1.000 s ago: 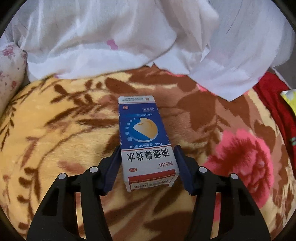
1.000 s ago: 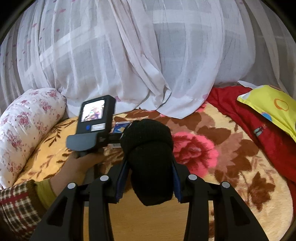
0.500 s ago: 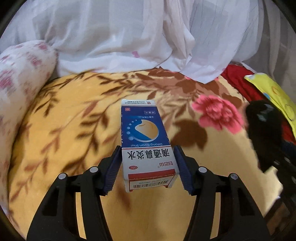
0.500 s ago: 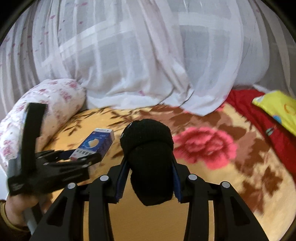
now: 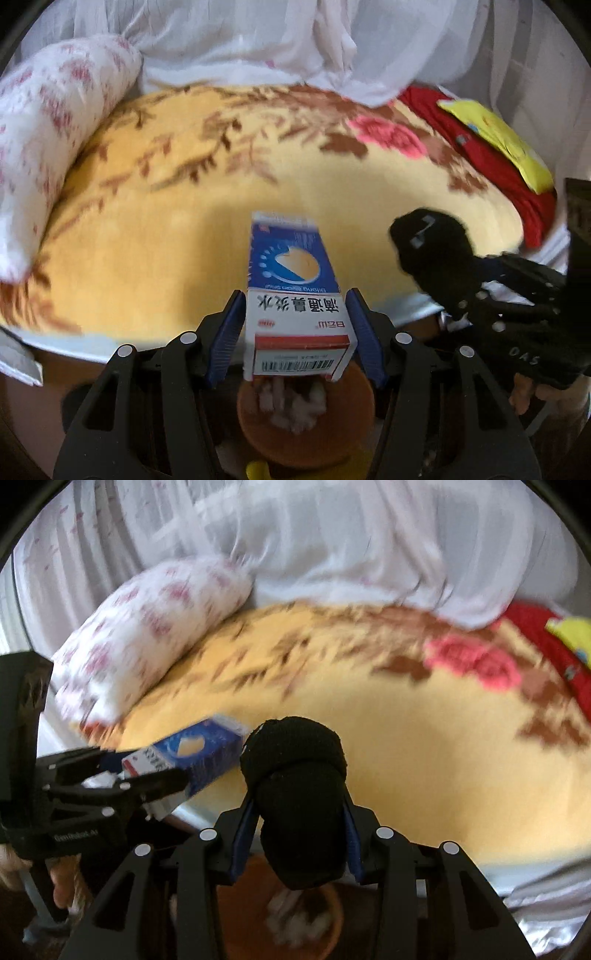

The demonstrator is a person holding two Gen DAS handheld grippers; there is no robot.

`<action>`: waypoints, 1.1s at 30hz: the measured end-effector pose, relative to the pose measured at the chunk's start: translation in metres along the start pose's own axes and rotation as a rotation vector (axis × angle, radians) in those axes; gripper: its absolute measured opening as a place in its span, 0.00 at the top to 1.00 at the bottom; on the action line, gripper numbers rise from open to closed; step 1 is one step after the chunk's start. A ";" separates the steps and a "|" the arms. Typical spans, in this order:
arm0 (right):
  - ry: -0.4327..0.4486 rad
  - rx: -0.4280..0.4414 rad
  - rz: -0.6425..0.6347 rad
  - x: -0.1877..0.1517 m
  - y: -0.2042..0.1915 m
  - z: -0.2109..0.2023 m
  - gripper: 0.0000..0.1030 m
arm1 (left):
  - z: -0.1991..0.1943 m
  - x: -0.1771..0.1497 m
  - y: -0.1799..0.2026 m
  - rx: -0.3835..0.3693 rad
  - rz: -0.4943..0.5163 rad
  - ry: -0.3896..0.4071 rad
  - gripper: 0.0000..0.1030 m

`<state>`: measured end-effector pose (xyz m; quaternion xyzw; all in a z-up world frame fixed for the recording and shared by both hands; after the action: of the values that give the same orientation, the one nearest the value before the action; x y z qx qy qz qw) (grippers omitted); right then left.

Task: Collect trash
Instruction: 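Carry both items over the orange bin and open both tools to drop them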

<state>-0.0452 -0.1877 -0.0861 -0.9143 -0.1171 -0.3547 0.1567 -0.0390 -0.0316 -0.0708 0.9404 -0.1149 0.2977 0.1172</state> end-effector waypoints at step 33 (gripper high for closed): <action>-0.326 -0.035 0.004 -0.113 -0.021 0.045 0.28 | 0.004 -0.092 -0.009 -0.042 -0.058 -0.185 0.35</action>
<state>-0.1055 -0.1633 -0.1910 -0.9625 -0.1327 -0.2035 0.1203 -0.1082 -0.0107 -0.1292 0.9641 -0.1044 0.2038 0.1342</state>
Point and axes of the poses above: each gripper's, at about its wrist camera, not at the fingertips, and z roughly the way its jaws point, y to its right, x to its top, the point moved 5 cm from there along z, roughly the way its jaws point, and after that the axes turned 1 degree about -z, right-handed, at the moved point
